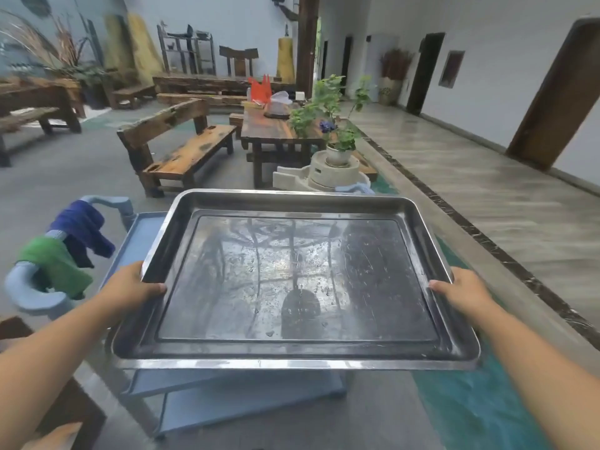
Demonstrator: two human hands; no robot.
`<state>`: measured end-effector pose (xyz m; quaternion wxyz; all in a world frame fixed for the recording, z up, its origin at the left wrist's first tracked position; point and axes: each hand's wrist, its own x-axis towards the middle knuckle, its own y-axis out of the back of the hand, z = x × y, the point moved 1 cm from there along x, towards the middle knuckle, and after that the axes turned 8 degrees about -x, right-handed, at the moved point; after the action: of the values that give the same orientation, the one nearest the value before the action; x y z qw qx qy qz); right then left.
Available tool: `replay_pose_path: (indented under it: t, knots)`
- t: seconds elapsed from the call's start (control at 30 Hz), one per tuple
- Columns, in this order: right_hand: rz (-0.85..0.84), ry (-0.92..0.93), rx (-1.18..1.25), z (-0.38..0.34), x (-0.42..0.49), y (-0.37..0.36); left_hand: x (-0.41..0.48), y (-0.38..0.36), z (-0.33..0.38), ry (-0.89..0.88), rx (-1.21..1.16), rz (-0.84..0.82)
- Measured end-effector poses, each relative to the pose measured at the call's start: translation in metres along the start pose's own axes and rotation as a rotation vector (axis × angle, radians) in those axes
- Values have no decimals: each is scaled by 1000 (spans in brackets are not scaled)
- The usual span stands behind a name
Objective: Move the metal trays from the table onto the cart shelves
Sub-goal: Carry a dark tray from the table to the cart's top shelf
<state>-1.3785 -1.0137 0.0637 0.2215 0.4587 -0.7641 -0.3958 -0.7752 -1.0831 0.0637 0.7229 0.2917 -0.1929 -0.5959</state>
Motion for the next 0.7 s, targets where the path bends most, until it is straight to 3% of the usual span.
replay_pose_path:
  t: [0.4,0.7]
  knots:
    - [-39,81,-103,-112,122,-128,138,6,-68,131,-54,51]
    - [-34,49,-252,-108,157,-184,182,-21,-95,172,-27,93]
